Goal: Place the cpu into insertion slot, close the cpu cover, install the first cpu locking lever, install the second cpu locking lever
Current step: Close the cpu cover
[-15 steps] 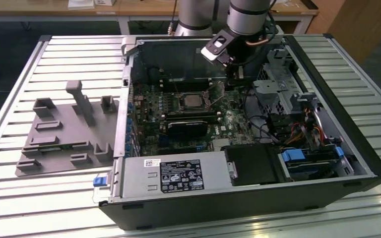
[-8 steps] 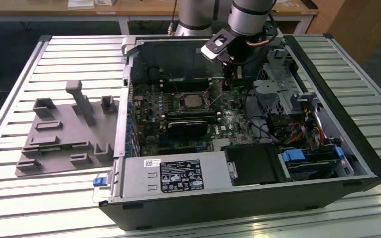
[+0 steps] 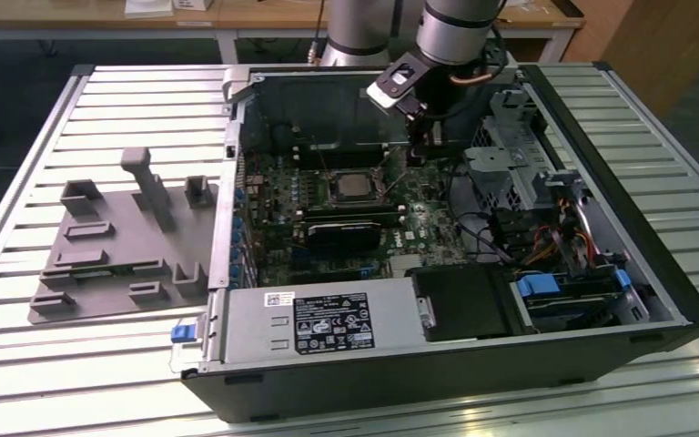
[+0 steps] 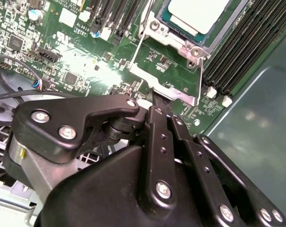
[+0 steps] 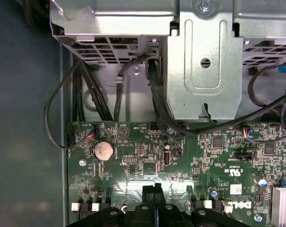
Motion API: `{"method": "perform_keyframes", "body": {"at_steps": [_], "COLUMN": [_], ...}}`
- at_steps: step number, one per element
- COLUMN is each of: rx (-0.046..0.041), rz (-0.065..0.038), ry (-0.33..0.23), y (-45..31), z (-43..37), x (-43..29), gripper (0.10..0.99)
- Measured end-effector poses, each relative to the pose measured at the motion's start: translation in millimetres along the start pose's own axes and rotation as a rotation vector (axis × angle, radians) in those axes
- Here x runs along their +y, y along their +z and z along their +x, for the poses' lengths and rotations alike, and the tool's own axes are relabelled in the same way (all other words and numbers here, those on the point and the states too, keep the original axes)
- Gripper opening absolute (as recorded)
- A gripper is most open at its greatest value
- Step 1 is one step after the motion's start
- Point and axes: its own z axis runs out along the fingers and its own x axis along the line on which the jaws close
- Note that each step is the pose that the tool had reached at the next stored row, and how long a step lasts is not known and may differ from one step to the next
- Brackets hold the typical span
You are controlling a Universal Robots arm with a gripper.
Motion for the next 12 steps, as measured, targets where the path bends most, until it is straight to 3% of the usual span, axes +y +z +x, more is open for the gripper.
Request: {"method": "perform_keyframes", "body": {"at_steps": [12], "rx": [0.0031], "rz": [-0.023], "ry": [0.0], "y": [1.1], "z": [-0.4], "x": [-21.1], "gripper": [0.102]}}
